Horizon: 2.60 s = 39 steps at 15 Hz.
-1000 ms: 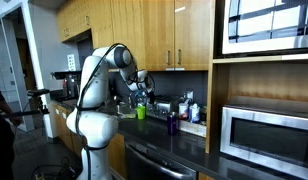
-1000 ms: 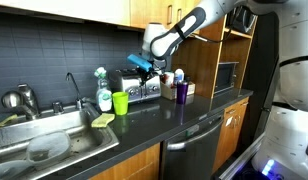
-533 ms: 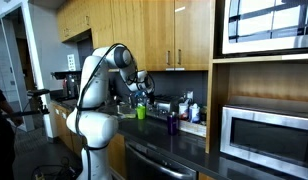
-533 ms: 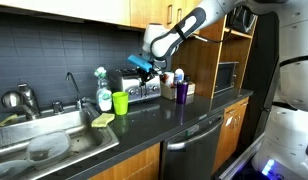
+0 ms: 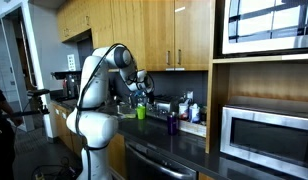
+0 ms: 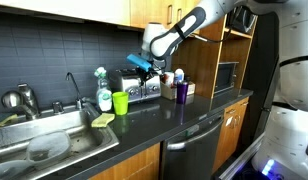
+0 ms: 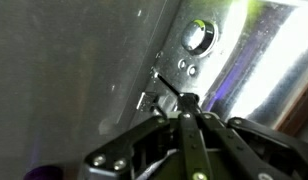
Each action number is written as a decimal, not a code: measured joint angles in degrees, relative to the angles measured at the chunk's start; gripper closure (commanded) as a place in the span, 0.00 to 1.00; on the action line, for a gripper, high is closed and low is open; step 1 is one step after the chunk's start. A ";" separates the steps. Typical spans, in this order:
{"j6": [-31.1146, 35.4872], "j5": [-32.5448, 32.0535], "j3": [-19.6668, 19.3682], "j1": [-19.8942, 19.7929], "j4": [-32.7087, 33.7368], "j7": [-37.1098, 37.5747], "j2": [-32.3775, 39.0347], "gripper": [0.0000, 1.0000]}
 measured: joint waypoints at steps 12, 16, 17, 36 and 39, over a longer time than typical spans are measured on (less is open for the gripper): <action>0.56 -0.03 -0.11 0.25 2.06 -0.04 1.97 1.00; 0.56 -0.03 -0.49 0.25 2.20 -0.04 2.22 1.00; 0.56 -0.03 -0.56 0.25 2.21 -0.04 2.28 1.00; 3.32 1.10 -1.09 0.13 0.99 -0.04 4.41 1.00; 7.15 1.67 -1.55 0.12 -1.12 -0.04 4.59 1.00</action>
